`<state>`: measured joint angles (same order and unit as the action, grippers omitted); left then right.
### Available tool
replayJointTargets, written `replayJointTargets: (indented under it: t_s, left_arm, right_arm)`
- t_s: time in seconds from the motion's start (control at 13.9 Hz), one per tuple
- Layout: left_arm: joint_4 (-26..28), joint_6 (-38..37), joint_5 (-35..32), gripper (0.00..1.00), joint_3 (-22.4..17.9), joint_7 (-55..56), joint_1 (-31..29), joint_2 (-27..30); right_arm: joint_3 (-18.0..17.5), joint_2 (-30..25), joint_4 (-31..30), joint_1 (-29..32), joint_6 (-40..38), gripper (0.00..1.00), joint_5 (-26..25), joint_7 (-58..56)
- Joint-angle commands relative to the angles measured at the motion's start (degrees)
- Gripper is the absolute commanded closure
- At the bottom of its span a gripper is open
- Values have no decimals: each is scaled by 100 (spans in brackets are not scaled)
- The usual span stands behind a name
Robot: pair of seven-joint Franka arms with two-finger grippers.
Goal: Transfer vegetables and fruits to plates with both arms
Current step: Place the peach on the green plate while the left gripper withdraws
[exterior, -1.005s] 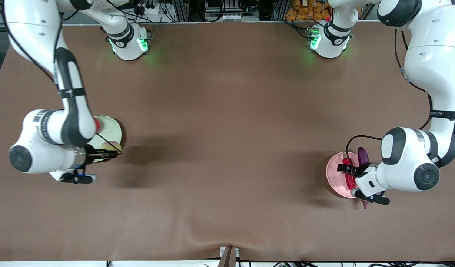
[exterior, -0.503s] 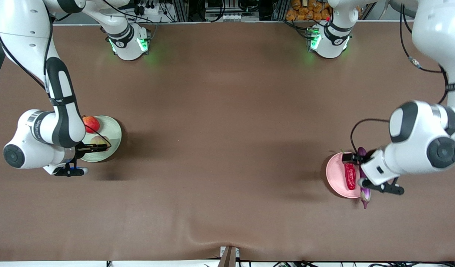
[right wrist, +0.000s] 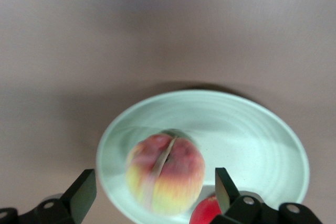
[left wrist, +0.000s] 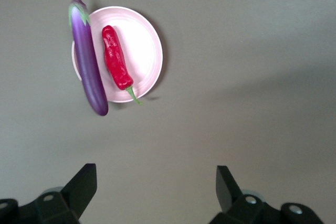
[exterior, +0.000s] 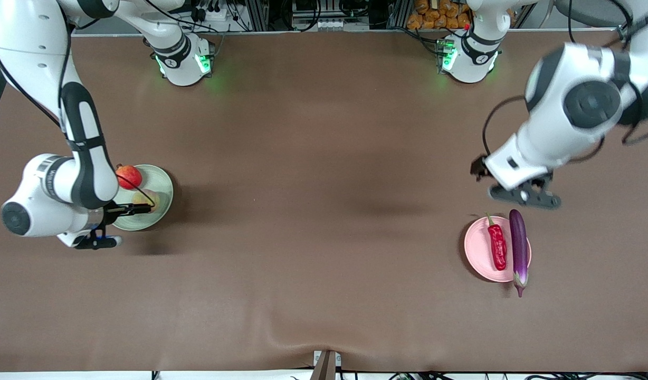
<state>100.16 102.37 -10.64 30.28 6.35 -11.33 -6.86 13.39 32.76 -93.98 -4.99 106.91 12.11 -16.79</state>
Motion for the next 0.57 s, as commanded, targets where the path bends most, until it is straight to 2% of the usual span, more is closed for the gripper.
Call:
replayJointTargets:
  t_s: [0.0,0.22,0.29,0.36,0.5]
  left_arm:
    - [-310,-120,-88,0,22,-55,-62,247]
    - [-742,-470,-79,0,22,-81,-62,238]
    - [-883,-637,-79,0,22,-99,-62,238]
    - [-962,-744,-70,0,22,-116,-71,238]
    - [-998,-762,140,0,4,-221,-106,255]
  right_arm:
    - [-74,-77,1220,60,-661,0,-68,-96]
    - [-65,-77,2556,226,-1662,0,-86,-96]
    - [-56,-103,2830,253,-1882,0,-95,-87]
    - [-48,-147,2980,236,-1997,0,-95,-87]
    - [-83,-602,3061,244,-2287,0,-60,-70]
